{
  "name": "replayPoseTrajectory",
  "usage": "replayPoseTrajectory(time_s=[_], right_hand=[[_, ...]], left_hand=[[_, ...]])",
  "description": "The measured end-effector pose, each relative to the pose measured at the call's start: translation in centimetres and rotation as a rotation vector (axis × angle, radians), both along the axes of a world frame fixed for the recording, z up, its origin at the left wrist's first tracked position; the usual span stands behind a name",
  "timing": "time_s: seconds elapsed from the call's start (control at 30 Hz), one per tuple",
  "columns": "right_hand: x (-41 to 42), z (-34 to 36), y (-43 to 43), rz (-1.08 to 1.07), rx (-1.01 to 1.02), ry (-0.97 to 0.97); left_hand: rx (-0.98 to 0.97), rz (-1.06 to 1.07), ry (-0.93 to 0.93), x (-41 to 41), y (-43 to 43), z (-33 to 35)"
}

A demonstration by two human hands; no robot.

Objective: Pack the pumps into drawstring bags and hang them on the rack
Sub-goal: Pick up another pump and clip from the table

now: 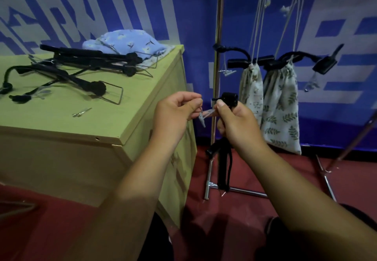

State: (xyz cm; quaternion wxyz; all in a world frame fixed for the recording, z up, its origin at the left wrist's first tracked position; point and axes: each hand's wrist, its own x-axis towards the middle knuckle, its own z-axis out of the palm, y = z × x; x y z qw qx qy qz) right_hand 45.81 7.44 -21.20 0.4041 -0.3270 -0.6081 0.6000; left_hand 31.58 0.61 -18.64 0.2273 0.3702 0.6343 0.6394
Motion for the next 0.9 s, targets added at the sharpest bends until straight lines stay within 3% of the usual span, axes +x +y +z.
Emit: replayPoseTrajectory(time_s=[0.6,0.9], right_hand=[[-0.6,-7.1,3.0,-0.006,-0.064,-0.105],[-1.5,-7.8,3.3,0.028,-0.038,-0.151]], left_hand=[[-0.088,-0.026,-0.147,-1.3,2.1,-7.3],[-0.108,-0.106,-0.028,-2.7,1.8,-8.5]])
